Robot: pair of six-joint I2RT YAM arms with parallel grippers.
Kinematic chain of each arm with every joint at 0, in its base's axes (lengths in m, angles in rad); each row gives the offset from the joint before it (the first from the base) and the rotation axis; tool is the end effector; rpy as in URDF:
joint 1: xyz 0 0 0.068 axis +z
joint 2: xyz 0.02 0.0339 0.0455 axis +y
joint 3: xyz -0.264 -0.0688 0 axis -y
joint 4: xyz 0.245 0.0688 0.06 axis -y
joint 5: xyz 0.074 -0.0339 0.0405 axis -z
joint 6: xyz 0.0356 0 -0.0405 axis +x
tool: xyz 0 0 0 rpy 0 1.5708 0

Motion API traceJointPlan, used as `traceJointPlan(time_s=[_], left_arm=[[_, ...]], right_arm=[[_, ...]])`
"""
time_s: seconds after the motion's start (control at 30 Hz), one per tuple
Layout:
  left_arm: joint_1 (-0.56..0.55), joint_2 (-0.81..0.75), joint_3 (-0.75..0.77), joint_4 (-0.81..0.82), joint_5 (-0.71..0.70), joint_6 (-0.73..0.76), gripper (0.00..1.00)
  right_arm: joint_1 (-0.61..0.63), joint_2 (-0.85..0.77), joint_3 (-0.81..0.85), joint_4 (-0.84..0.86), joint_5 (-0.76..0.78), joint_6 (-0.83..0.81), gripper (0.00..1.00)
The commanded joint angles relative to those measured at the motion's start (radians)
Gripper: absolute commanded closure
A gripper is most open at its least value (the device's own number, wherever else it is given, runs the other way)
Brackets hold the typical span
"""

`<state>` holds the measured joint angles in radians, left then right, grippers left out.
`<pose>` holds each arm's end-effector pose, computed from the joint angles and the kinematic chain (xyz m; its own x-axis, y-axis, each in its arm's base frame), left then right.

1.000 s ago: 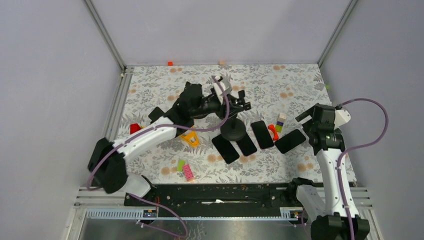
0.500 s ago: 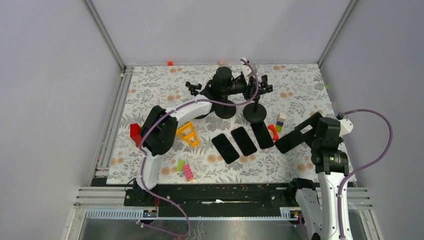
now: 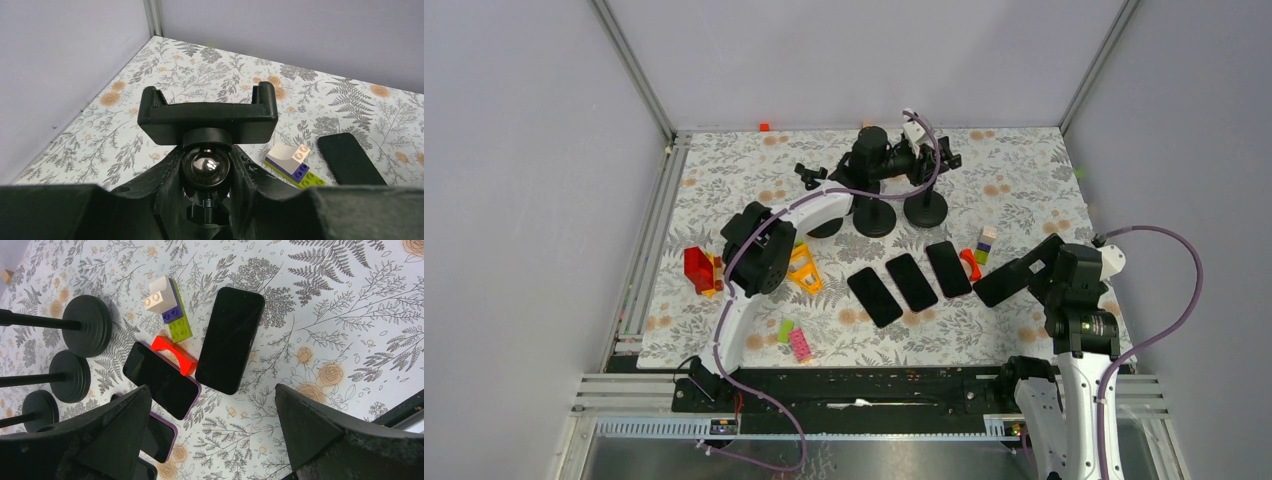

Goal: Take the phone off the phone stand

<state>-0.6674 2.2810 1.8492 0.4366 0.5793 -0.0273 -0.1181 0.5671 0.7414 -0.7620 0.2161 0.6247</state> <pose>0.4149 -0.3517 0.2661 -0.0221 -0.0117 -0.9997 0.9477 0.3183 -0.0247 0.1170 -0.0216 0.2966 -0.2757 0.6080 -0.7446 0.5591 0.7315 0.3903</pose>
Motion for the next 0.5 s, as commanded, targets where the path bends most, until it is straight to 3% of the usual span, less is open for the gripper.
traceJointPlan(time_s=[0.0,0.33,0.47], left_arm=[[0.009,-0.031,0.015,0.147,-0.017,0.020,0.75],[0.010,-0.029,-0.013,0.122,0.001,0.014,0.54],[0.010,-0.058,-0.046,0.113,-0.006,0.019,0.28]], right_arm=[[-0.003,0.008,-0.005,0.006,-0.018,-0.022,0.00],[-0.003,0.007,-0.017,0.012,-0.047,-0.020,0.00],[-0.003,0.007,-0.017,0.012,-0.055,-0.020,0.00]])
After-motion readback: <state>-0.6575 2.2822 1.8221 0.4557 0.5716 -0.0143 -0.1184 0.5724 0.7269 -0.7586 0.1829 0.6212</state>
